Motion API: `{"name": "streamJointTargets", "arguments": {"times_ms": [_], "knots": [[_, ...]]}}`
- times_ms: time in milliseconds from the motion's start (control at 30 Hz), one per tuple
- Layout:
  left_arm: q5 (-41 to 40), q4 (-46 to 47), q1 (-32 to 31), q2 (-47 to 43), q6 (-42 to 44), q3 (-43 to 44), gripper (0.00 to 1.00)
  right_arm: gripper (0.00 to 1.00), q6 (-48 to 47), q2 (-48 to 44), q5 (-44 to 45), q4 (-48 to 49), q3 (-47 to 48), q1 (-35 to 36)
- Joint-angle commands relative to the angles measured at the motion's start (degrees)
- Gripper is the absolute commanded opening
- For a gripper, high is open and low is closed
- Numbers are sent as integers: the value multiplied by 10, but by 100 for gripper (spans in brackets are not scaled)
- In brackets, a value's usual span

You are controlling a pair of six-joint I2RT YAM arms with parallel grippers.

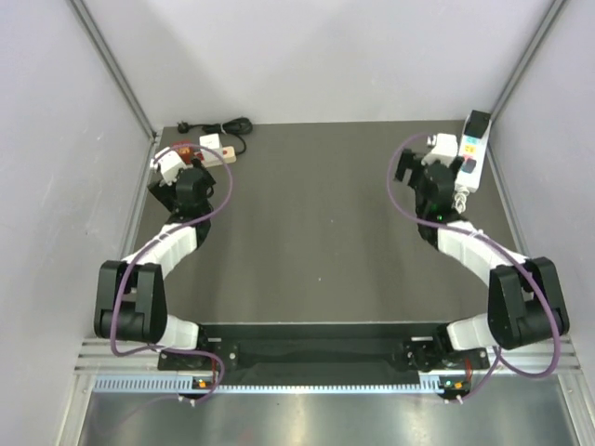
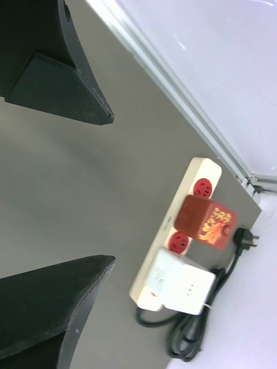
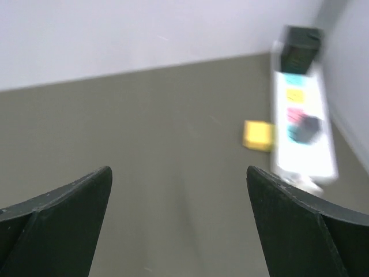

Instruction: Pull the plug off the socket

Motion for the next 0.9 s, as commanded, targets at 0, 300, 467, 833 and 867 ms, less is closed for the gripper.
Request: {"name": "streamJointTargets", "arguments": {"times_ms": [0,300,467,833,867], "knots": [[-32,-145,2,29,-109,84,99,100,73,38,-122,-154,73,5],[178,-149,25,116,-117,192,98,100,204,195,-372,42,153,25],[281,-123,25,202,-164,272,92,100,225,293,-395,98,190,54],[86,-115,-71,389,-318,412,82,100,200,294,-356,76,201,54],[66,-137,-84,405,-331,454,82,100,197,295,-351,75,200,54]]}}
